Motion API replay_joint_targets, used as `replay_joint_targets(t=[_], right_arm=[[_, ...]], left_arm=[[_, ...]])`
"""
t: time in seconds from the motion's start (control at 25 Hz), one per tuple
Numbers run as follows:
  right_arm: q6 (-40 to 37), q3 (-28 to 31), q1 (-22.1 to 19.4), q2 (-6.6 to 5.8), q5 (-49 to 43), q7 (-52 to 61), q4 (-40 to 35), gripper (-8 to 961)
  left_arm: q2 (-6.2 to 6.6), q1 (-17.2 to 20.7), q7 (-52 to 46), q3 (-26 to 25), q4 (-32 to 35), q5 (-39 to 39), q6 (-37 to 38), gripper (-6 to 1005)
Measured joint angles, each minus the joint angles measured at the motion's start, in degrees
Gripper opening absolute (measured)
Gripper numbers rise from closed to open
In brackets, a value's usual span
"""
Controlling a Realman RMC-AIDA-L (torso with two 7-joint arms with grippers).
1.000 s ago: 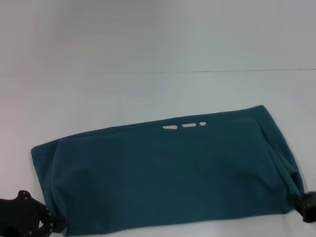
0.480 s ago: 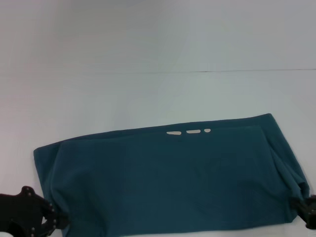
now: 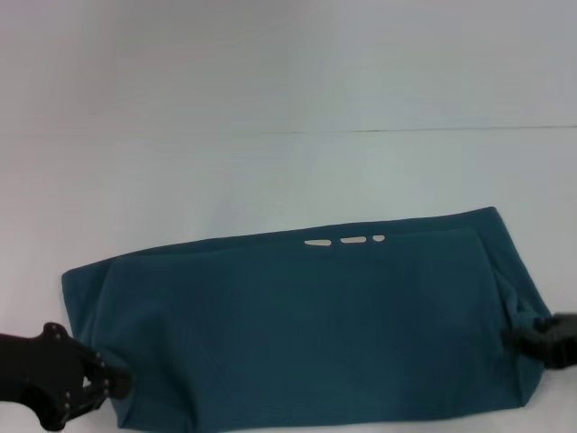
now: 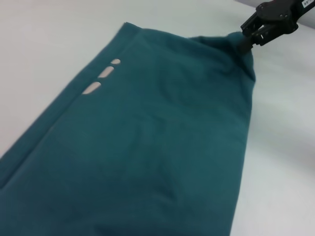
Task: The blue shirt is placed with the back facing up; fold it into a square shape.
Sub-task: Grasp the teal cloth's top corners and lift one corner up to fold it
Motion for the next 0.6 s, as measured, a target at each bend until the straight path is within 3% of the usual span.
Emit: replay_joint_targets(t=[0.04, 0.16, 0.36, 0.6], right_arm=[[-0.03, 0.56, 0.84, -0.01, -0.44, 0.60, -0.18, 56], [-0.18, 2.75, 2.87, -0.02, -0.32, 1.11, -0.35, 284], [-0.12, 3.96, 8.35, -0.04, -0.18, 0.86, 0.60, 527], [-0.03, 3.44, 18.67, -0.05, -0.28, -0.59, 9.50, 602]], left_arm=[[0.00, -0.17, -0.18, -0.35, 0.09, 0.00, 0.07, 52], [0.16, -0.97, -1.06, -1.95, 0.18, -0.01, 0.50, 53], [0.25, -1.35, -1.94, -3.36, 0.28, -2.15, 0.67, 53], [0.38, -1.51, -2.75, -5.97, 0.28, -6.49, 0.78, 54]])
